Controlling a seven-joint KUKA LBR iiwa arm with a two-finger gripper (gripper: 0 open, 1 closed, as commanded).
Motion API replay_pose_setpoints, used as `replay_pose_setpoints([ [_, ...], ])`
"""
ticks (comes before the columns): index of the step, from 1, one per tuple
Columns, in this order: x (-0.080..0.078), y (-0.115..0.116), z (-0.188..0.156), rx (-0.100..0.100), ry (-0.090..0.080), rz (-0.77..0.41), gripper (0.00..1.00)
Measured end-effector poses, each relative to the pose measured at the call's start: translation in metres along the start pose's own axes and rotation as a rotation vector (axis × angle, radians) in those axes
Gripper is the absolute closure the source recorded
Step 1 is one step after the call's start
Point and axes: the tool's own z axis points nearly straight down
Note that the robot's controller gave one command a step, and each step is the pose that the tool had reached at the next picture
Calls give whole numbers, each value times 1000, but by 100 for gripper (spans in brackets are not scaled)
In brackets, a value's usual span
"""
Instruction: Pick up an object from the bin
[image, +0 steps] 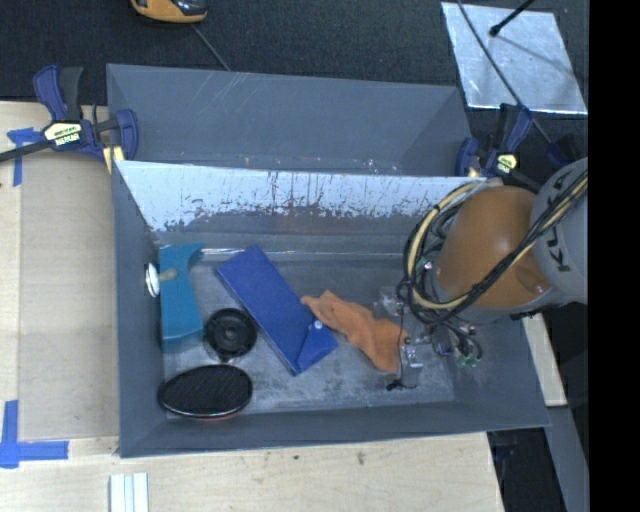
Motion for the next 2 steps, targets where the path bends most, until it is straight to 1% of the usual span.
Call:
replay_pose_setpoints([
  [1, 14, 1, 27, -1, 7, 47, 100],
  [2, 14, 1, 27, -1, 7, 47, 100],
])
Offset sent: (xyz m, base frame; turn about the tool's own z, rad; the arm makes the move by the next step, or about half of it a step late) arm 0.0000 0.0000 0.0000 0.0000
